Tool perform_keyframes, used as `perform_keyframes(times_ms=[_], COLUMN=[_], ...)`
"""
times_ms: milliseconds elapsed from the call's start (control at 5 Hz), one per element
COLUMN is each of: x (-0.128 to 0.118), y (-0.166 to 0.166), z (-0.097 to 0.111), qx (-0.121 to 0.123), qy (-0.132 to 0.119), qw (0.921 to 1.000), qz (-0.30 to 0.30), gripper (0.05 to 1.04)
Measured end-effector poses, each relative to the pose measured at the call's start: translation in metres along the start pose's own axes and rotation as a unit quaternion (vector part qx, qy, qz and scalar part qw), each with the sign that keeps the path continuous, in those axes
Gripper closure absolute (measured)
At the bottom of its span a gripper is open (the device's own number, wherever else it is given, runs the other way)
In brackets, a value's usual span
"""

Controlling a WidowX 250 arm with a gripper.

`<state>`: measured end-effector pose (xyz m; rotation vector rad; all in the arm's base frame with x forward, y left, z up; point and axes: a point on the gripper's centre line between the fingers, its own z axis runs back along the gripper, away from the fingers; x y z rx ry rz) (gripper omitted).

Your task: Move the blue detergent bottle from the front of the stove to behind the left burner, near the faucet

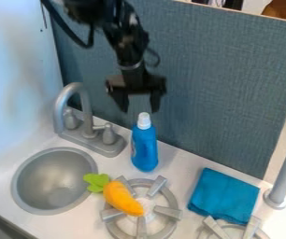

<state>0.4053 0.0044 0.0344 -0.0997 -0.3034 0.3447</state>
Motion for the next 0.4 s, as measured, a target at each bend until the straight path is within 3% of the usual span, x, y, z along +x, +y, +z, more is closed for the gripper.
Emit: perform_keyframes(times_ms=[200,400], x=[-0.002,-0.035], y=[0.000,0.011], z=[0.050,0.093], qx=[-0.001,0.015], qy=[-0.035,-0.033], qw=[0.9993,0.9987], qz=[-0.012,-0.036], gripper=[0.078,0.078])
